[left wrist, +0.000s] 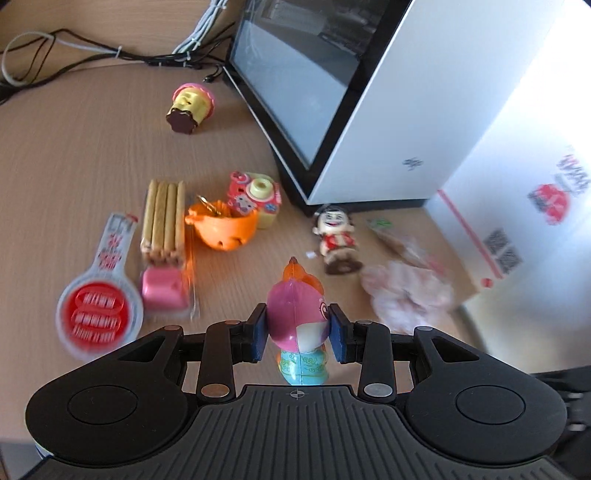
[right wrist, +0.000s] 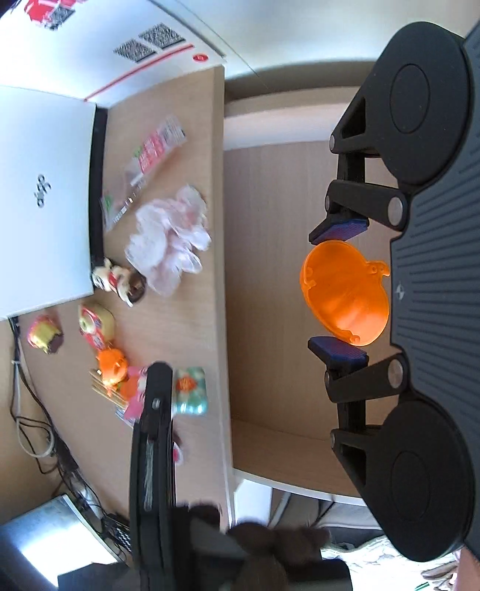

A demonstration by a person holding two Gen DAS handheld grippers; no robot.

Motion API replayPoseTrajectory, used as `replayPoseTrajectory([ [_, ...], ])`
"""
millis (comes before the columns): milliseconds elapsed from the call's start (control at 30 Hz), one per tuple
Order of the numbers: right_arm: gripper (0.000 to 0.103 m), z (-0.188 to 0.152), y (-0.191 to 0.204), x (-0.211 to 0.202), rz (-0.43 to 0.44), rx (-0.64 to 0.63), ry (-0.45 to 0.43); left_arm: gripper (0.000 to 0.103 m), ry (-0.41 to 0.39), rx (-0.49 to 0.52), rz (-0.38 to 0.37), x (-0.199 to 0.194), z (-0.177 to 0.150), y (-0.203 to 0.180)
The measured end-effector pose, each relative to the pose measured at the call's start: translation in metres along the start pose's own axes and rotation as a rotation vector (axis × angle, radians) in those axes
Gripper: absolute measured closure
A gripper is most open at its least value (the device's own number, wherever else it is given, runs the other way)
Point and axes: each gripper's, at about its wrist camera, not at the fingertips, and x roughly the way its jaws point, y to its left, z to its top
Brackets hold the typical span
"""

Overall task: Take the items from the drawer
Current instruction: 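Lift the pink cat figure with the left gripper while the right grasps the orange cup, then place the cat figure and orange cup on the desktop and open both grippers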

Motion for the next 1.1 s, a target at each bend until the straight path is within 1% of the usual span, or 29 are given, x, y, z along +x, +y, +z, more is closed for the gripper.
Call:
replayPoseTrajectory([
  [33,0.049,-0.003,-0.005,-0.002,-0.001,0.005,-0.004,0.065,-0.009,0.005,0.005,0.005,0.001,0.000],
  [200,0.049,0.007,-0.022,0.006,-0.025,0.023,-0.020,0.063,-0.057,0.014,0.019,0.025,0.009,0.005],
  [333,0.049,0.011,-0.035,0.009,-0.024,0.043,-0.033,0.061,-0.085,0.014,0.062,0.030,0.018,0.011],
  [400,0.049,0.013,-0.040,0.009,-0.021,0.041,-0.037,0.061,-0.098,-0.004,0.080,0.028,0.023,0.017],
  [467,0.049,0.017,-0.038,0.012,-0.017,0.042,-0.043,0.061,-0.107,-0.038,0.078,0.024,0.025,0.024],
  [533,0.049,0.021,-0.036,0.015,-0.015,0.034,-0.053,0.061,-0.122,-0.072,0.067,0.016,0.027,0.030],
  [633,0.049,0.027,-0.033,0.019,-0.007,0.026,-0.062,0.061,-0.170,-0.096,0.064,-0.003,0.029,0.037],
  [800,0.049,0.038,-0.025,0.020,0.010,0.009,-0.086,0.061,-0.265,-0.149,0.048,-0.044,0.029,0.051],
  [867,0.049,0.044,-0.019,0.020,0.017,-0.011,-0.106,0.061,-0.292,-0.170,0.062,-0.061,0.026,0.058],
  [1000,0.049,0.062,-0.006,0.019,0.044,-0.038,-0.149,0.061,-0.303,-0.221,0.084,-0.090,0.009,0.070],
  [1100,0.049,0.077,0.007,0.020,0.070,-0.070,-0.187,0.061,-0.278,-0.240,0.106,-0.105,-0.009,0.074],
])
